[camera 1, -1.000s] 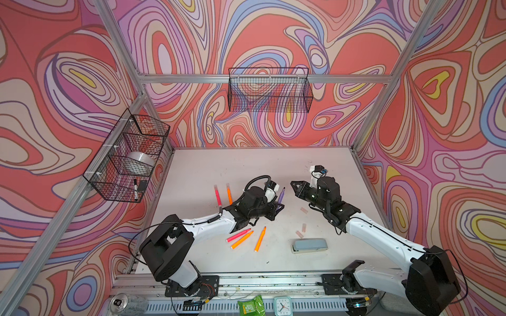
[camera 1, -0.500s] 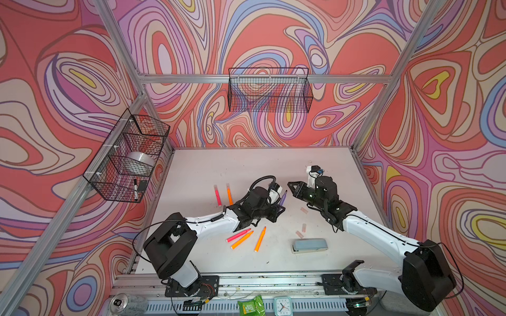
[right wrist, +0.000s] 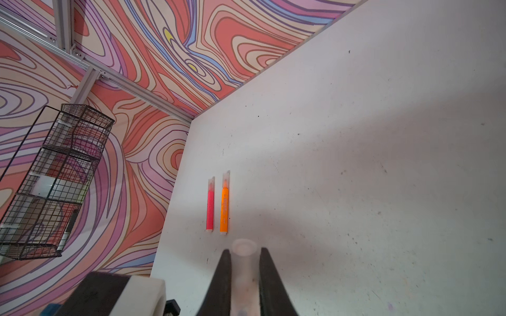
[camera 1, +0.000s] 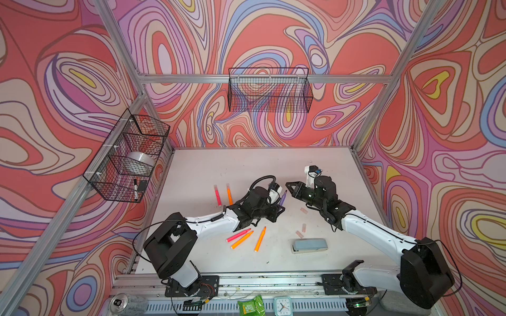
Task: Insert the pens into the pen caps
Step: 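Carry the cap over the purple marker tip held by the left gripper, then lower the cap with the right gripper onto the purple marker tip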
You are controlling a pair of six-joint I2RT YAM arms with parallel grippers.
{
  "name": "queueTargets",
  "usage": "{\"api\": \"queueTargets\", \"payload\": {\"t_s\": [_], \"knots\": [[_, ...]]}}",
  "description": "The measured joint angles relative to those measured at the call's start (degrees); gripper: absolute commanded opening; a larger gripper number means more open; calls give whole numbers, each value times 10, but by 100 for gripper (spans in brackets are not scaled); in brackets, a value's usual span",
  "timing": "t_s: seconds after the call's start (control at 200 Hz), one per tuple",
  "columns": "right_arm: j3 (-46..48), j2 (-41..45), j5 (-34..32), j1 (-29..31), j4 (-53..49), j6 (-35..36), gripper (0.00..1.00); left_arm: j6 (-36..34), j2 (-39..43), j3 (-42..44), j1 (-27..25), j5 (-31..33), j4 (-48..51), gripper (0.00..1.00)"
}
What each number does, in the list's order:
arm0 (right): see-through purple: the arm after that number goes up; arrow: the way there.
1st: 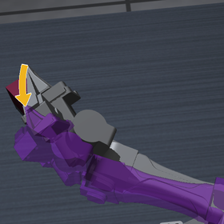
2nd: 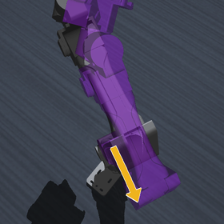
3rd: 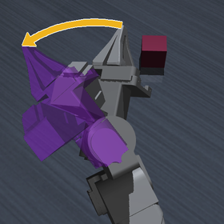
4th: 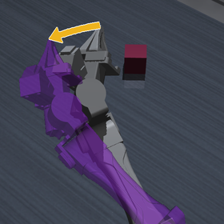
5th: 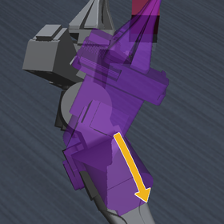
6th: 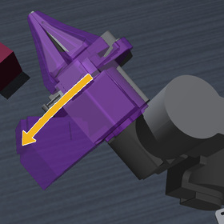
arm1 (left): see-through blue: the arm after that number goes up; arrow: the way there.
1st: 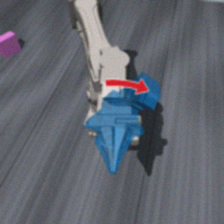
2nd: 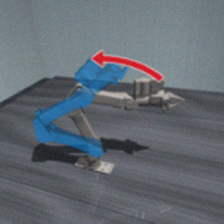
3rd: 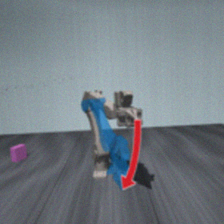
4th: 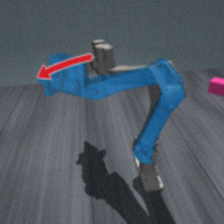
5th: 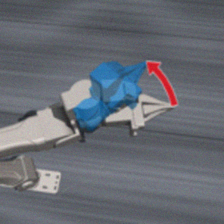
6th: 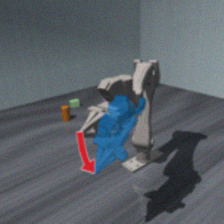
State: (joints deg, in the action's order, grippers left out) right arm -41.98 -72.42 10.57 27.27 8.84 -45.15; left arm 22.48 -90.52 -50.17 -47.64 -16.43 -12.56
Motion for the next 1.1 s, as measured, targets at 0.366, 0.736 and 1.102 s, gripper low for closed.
{"api": "queueTargets", "payload": {"t_s": [0.366, 0.736, 1.102], "knots": [[10, -6, 11, 0, 37, -12, 0, 21, 0, 2, 14, -7, -6, 0], [13, -26, 34, -2, 67, -22, 0, 33, 1, 21, 30, -37, -35, 0], [13, -37, 40, 19, 79, -23, 0, 36, 16, 33, 31, -30, -41, 0]]}}
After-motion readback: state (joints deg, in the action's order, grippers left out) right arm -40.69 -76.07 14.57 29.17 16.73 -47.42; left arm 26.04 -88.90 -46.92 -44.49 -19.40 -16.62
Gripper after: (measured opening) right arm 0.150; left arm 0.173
